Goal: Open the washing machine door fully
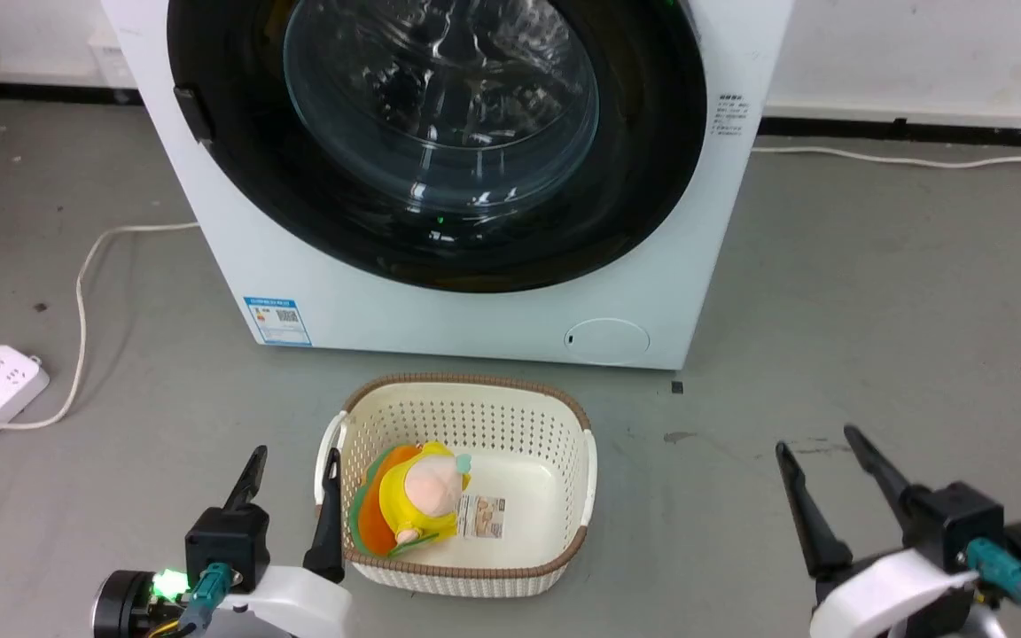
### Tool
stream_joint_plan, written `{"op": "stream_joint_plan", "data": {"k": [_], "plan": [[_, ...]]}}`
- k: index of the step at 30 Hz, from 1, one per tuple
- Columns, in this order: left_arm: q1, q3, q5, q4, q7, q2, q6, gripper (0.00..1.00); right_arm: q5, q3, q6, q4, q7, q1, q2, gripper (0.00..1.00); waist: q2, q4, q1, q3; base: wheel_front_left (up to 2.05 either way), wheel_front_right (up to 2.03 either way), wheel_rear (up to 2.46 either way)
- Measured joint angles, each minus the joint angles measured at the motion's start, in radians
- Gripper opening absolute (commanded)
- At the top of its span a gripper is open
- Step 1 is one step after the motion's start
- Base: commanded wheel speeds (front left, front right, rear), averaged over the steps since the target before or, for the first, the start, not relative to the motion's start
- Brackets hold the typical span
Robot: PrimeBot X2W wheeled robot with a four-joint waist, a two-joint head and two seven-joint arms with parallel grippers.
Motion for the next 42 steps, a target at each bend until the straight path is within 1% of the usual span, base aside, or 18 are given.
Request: {"op": "stream_joint_plan", "data": {"k": [10, 11, 17, 18, 19, 20, 30, 32, 33, 35, 42], "plan": [[-0.032, -0.025, 0.0, -0.003, -0.02, 0.0, 0.005, 1.0, 0.057, 0.011, 0.0, 0.002, -0.01, -0.099, -0.035, 1.0, 0.0, 0.012, 0.0001, 0.054, 0.0, 0.0, 0.0], [-0.045, -0.032, 0.0, -0.006, -0.027, 0.001, 0.006, 1.0, 0.094, 0.01, 0.0, 0.005, -0.008, -0.152, -0.041, 1.0, 0.0, 0.018, 0.0001, 0.079, 0.0, 0.0, 0.0], [-0.065, -0.048, 0.0, -0.008, -0.04, 0.001, 0.014, 1.0, 0.175, -0.012, 0.0, 0.026, 0.012, -0.246, -0.041, 1.0, 0.0, 0.03, 0.0001, 0.115, 0.0, 0.0, 0.0], [-0.067, -0.052, 0.0, -0.009, -0.043, 0.001, 0.014, 1.0, 0.188, -0.018, 0.0, 0.03, 0.017, -0.262, -0.041, 0.5, 0.0, 0.032, 0.0001, 0.12, 0.0, 0.0, 0.0], [-0.071, -0.055, 0.0, -0.01, -0.044, 0.001, 0.014, 1.0, 0.198, -0.024, 0.0, 0.035, 0.022, -0.278, -0.041, 0.5, 0.0, 0.035, 0.0002, 0.125, 0.0, 0.0, 0.0], [-0.076, -0.057, 0.0, -0.011, -0.044, 0.001, 0.014, 1.0, 0.209, -0.03, 0.0, 0.042, 0.028, -0.294, -0.041, 0.0, 0.0, 0.038, 0.0002, 0.131, 0.0, 0.0, 0.0], [-0.103, -0.076, 0.0, -0.017, -0.067, 0.002, 0.024, 1.0, 0.314, -0.107, 0.0, 0.143, 0.077, -0.469, -0.025, 0.0, 0.0, 0.064, 0.0002, 0.18, 0.0, 0.0, 0.0], [-0.104, -0.082, 0.0, -0.017, -0.071, 0.003, 0.024, 1.0, 0.338, -0.124, 0.0, 0.171, 0.091, -0.51, -0.02, 0.0, 0.0, 0.068, 0.0001, 0.19, 0.0, 0.0, 0.0], [-0.117, -0.089, -0.001, -0.018, -0.078, 0.003, 0.027, 1.0, 0.382, -0.158, 0.0, 0.217, 0.114, -0.572, -0.012, 0.0, 0.0, 0.075, 0.0002, 0.206, 0.0, 0.0, 0.0], [-0.124, -0.092, -0.001, -0.019, -0.082, 0.004, 0.031, 1.0, 0.405, -0.178, 0.0, 0.247, 0.126, -0.611, -0.008, 0.0, 0.0, 0.079, 0.0002, 0.217, 0.0, 0.0, 0.0], [-0.144, -0.102, -0.013, -0.025, -0.096, 0.003, 0.034, 1.0, 0.443, -0.196, 0.0, 0.299, 0.158, -0.727, -0.011, 0.0, 0.0, 0.096, 0.0001, 0.254, 0.0, 0.0, 0.0]]}}
